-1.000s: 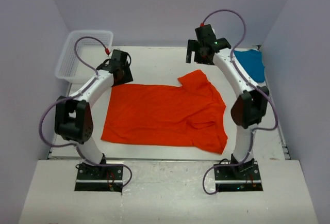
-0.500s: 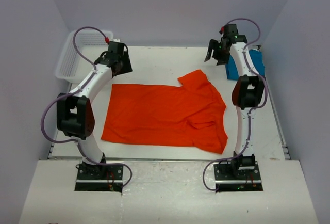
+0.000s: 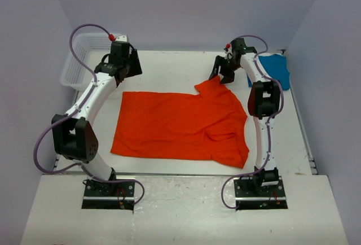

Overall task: Fold and stack the t-shirts
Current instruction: Grap the side of the flattened tshirt furthest away from the robot with both arms

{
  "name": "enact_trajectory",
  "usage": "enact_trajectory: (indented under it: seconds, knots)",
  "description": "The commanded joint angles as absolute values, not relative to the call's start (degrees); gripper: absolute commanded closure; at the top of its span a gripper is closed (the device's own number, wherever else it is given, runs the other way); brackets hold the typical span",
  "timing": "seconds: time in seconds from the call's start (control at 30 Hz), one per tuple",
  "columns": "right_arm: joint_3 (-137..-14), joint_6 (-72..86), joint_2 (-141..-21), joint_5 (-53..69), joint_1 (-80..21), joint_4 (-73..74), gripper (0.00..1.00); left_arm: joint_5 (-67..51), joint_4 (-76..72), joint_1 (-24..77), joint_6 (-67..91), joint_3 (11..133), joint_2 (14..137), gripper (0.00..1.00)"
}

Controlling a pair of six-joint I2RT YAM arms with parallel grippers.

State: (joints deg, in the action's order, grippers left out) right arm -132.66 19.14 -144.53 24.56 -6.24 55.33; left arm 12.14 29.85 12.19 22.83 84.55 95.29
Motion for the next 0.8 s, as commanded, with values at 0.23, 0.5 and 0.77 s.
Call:
enact_trajectory:
  seconds: [0.23,0.5,0.77]
  knots:
    - [-134.7,20.7,-142.7,19.3,-5.6,55.5,0.28,8.4,28.9,12.3,20.7,83.9,88.5,0.34]
    - [-138.7,21.8,-144.9,15.9,-5.4,61.2,0.32,4.5,27.5,12.3,22.3,81.3,87.7,0.35]
    - [-139.4,24.8,-145.2,17.3,-5.8,63.8,0.45,2.3,27.8,12.3,22.1,80.3,84.4,0.35]
